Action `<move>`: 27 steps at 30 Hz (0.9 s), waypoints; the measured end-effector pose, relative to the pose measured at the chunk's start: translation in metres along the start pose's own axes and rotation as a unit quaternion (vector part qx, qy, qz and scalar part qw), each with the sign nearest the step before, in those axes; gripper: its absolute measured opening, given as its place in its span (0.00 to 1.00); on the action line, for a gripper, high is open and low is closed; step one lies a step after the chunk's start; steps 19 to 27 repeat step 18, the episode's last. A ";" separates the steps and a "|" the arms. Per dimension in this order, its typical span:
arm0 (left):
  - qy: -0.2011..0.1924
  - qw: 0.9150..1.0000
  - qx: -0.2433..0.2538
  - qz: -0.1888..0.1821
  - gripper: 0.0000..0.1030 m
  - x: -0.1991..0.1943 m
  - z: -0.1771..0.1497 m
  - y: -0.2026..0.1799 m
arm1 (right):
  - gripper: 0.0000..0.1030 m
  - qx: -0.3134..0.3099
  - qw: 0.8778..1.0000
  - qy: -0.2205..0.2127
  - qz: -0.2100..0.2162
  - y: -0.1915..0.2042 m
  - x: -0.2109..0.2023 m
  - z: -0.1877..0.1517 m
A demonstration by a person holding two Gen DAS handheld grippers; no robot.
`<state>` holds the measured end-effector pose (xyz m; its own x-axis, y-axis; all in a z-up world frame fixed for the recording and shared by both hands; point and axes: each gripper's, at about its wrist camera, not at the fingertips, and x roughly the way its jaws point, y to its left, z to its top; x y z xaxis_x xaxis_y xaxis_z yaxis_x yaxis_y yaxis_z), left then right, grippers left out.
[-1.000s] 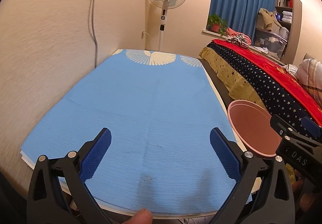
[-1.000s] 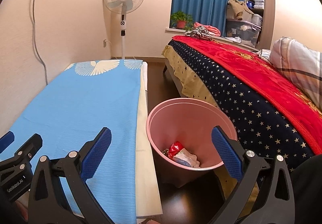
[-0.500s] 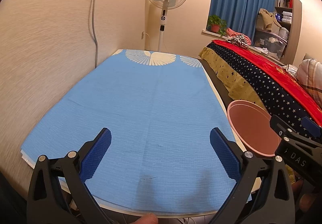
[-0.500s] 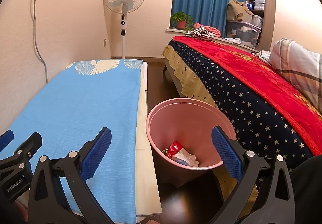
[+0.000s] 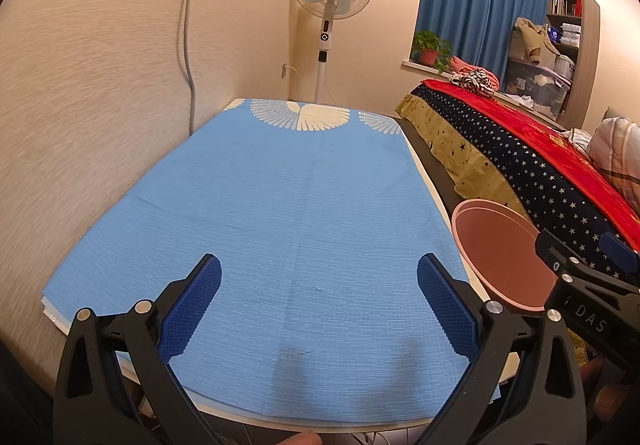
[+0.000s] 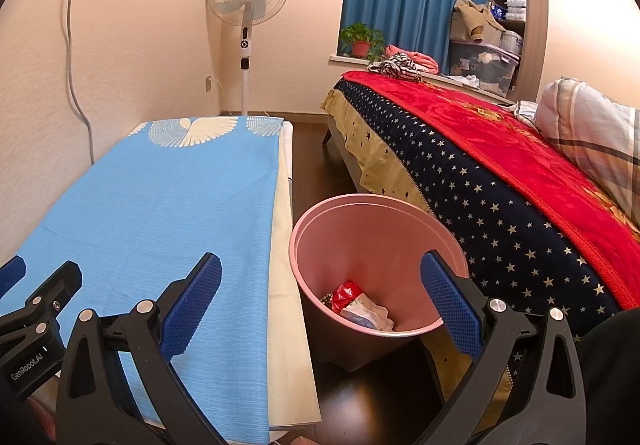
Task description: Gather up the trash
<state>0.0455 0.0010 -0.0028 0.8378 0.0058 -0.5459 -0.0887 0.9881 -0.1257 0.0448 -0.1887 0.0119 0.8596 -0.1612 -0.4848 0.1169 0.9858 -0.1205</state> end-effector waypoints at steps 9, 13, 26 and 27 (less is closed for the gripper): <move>0.001 1.000 0.006 0.003 0.92 0.000 -0.001 -0.002 | 0.95 0.000 1.000 0.000 0.000 0.000 0.000 0.000; 0.002 1.000 0.003 0.008 0.92 0.000 -0.001 -0.002 | 0.95 0.000 1.000 0.000 0.000 0.001 0.000 0.000; 0.005 1.000 0.002 0.010 0.92 0.000 -0.002 -0.002 | 0.95 -0.001 1.000 0.000 0.000 0.001 0.000 0.000; 0.005 1.000 0.002 0.010 0.92 0.000 -0.002 -0.002 | 0.95 -0.001 1.000 0.000 0.000 0.001 0.000 0.000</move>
